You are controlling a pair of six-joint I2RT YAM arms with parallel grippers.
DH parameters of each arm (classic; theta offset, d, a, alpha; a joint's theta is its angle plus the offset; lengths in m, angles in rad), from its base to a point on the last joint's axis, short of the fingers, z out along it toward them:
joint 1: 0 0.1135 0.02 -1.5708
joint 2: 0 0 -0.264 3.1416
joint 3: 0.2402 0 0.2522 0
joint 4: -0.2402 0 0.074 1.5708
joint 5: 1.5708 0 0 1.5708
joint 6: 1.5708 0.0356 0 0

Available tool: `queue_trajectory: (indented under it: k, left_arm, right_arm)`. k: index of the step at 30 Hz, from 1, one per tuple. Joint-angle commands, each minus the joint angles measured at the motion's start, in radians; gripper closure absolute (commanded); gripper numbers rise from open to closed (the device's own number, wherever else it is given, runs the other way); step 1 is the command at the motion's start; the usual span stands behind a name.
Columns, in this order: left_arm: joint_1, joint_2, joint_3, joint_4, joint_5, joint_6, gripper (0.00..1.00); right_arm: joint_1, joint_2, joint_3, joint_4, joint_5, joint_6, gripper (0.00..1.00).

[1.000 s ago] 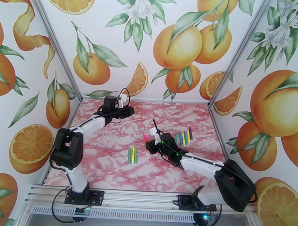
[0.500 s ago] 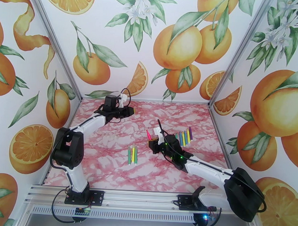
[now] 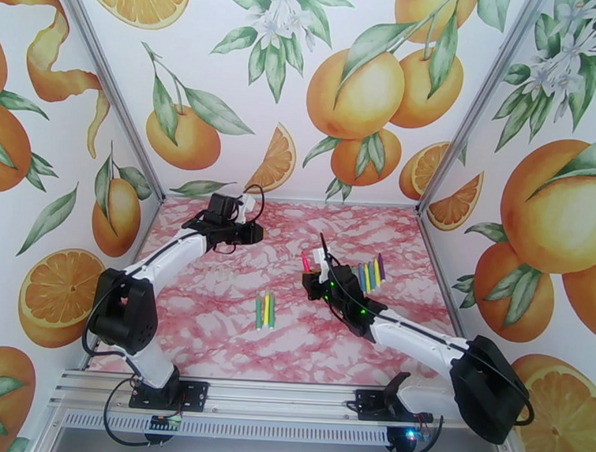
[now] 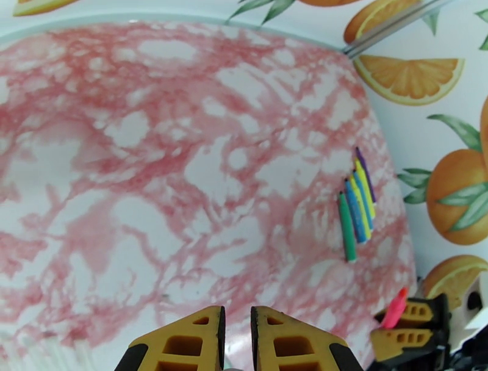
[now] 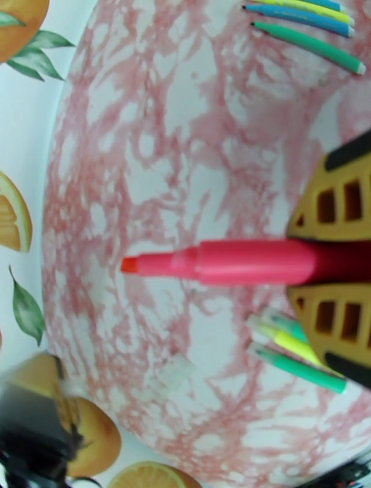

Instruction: Open the pen caps

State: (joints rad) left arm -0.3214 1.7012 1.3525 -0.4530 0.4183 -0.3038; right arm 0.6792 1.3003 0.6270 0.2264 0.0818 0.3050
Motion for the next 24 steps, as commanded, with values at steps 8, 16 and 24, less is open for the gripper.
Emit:
queue_trajectory:
  k: [8, 16, 24]
  left_arm:
    - [-0.034, -0.009, 0.032, -0.235, -0.222, 0.137, 1.00]
    - [-0.068, 0.041, 0.053, -0.305, -0.321, 0.158, 1.00]
    - [-0.085, 0.100, 0.062, -0.336, -0.414, 0.162, 1.00]
  right_arm:
    - [-0.016, 0.020, 0.100, -0.159, 0.236, 0.011, 1.00]
    - [-0.059, 0.078, 0.150, -0.250, 0.289, 0.034, 1.00]
    - [-0.112, 0.162, 0.201, -0.350, 0.361, 0.075, 1.00]
